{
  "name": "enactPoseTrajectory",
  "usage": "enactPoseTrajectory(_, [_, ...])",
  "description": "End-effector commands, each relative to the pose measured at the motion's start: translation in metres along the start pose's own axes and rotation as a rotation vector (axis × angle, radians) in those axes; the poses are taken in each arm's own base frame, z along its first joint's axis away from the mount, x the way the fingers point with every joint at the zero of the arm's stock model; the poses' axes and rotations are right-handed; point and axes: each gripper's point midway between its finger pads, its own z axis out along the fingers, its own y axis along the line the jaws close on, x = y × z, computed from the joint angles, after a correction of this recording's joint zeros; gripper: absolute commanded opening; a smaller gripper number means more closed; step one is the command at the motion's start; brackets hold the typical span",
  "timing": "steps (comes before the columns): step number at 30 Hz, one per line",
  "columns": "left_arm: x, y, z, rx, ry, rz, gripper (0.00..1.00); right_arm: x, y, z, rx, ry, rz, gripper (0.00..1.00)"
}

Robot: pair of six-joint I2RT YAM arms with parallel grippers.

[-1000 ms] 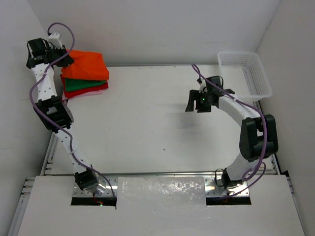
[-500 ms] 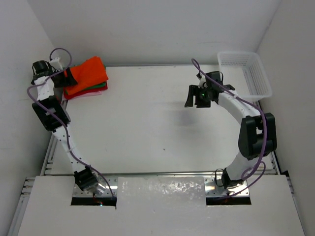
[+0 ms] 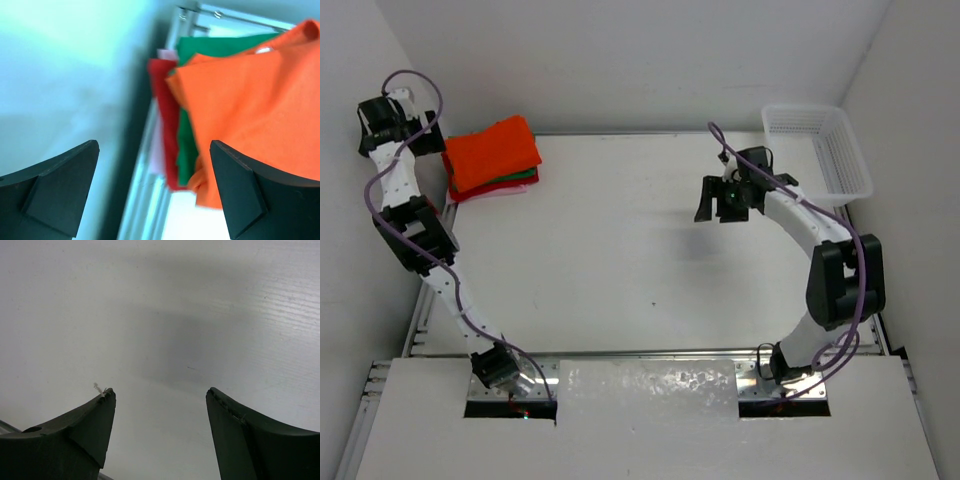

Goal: Fold and stack the t-shirts
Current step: Put the neatly folded tshirt into the corner of the board with the left arm

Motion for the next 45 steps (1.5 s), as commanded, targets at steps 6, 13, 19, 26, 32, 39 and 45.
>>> enactPoseTrajectory(6, [-0.002, -0.001, -0.148, -0.077, 0.073, 0.174, 0.92, 0.038, -0.035, -0.034, 0.169, 0.000, 0.012, 0.78])
enactPoseTrajectory(13, [0.134, -0.042, -0.218, 0.019, 0.255, 0.258, 0.92, 0.092, -0.076, -0.051, 0.338, 0.022, 0.025, 0.88])
enactPoseTrajectory(19, [0.245, -0.058, -0.231, -0.005, 0.341, 0.220, 0.92, 0.121, -0.088, -0.061, 0.381, -0.017, -0.002, 0.91])
enactPoseTrajectory(26, [0.306, -0.049, -0.228, -0.105, 0.382, 0.221, 0.91, 0.126, -0.088, -0.068, 0.371, -0.100, -0.025, 0.96])
enactPoseTrajectory(32, [0.308, -0.048, -0.229, -0.118, 0.379, 0.229, 0.90, 0.124, -0.086, -0.070, 0.364, -0.118, -0.040, 0.96])
enactPoseTrajectory(39, [0.315, -0.051, -0.229, -0.099, 0.382, 0.239, 0.90, 0.122, -0.088, -0.069, 0.373, -0.125, -0.042, 0.98])
enactPoseTrajectory(45, [0.310, -0.052, -0.225, -0.085, 0.369, 0.238, 0.90, 0.120, -0.088, -0.069, 0.373, -0.139, -0.044, 0.98])
